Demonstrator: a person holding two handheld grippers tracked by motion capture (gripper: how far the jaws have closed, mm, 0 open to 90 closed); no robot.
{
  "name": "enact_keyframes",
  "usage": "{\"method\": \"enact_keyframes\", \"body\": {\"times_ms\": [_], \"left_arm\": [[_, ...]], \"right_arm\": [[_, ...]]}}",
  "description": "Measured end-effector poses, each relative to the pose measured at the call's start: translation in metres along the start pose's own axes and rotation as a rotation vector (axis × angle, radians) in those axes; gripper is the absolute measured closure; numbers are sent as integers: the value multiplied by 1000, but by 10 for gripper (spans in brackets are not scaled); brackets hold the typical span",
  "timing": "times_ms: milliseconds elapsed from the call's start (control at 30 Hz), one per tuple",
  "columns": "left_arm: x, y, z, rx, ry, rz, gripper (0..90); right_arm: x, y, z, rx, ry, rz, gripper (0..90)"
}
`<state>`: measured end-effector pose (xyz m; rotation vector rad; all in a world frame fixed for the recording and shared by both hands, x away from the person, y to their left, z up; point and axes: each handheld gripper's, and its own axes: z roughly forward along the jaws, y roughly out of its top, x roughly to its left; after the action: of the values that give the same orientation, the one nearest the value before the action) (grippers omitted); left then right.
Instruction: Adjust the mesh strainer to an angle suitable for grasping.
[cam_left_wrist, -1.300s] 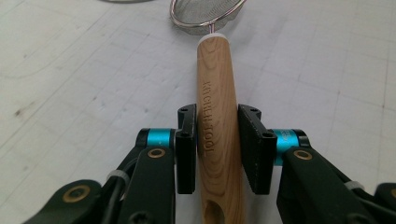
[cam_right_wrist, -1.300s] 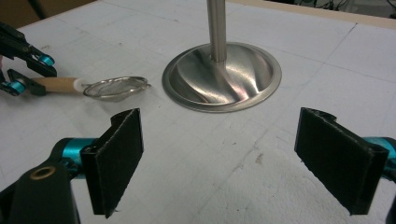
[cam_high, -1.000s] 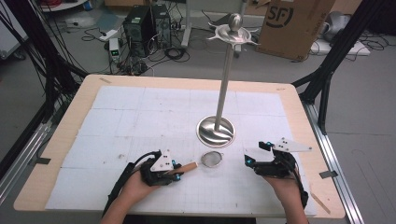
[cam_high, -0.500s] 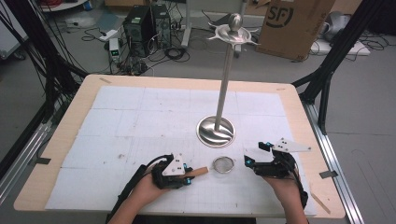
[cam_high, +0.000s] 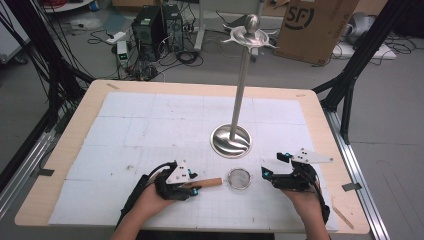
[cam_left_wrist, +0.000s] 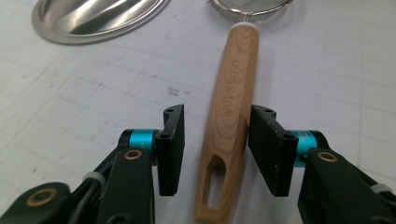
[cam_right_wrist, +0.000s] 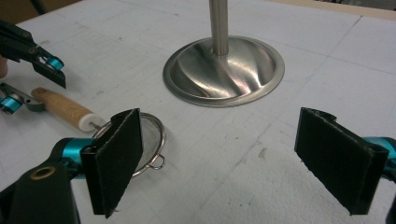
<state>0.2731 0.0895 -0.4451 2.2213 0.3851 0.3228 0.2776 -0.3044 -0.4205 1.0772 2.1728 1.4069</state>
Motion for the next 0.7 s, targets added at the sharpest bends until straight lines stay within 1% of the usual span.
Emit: {"method": "enact_keyframes", "body": {"times_ms": [67,100,167,267,333,433,500,533,567,633,700], "left_arm": [[2,-1,-2,0,7,-7,562],[6,-4,-5,-5,24,-27,562],[10,-6,-8,-9,38,-48,563],[14,-7,-10,-5,55,-54,585],[15,-8,-10,4,57,-58,604],[14,-8,-8,13,51,-45,655],[14,-8,-8,11,47,-40,661],[13,-8,-8,6,31,-42,670],[13,-7,-8,3,20,-32,679],[12,-6,-7,3,14,-16,685],[11,-5,-6,-4,13,-19,688]], "right_arm": [[0,0,0,-1,0,5,145],[-1,0,-1,-1,0,4,145],[-1,0,-1,-3,-3,2,145],[-1,0,0,0,-2,6,145],[-1,-1,0,2,-1,5,145],[0,-1,0,2,-2,7,145],[0,-1,0,2,-2,7,145],[0,-1,0,4,0,7,145],[0,-1,0,6,0,7,145],[0,-1,1,6,-1,9,145],[0,-1,1,7,-1,8,145]]}}
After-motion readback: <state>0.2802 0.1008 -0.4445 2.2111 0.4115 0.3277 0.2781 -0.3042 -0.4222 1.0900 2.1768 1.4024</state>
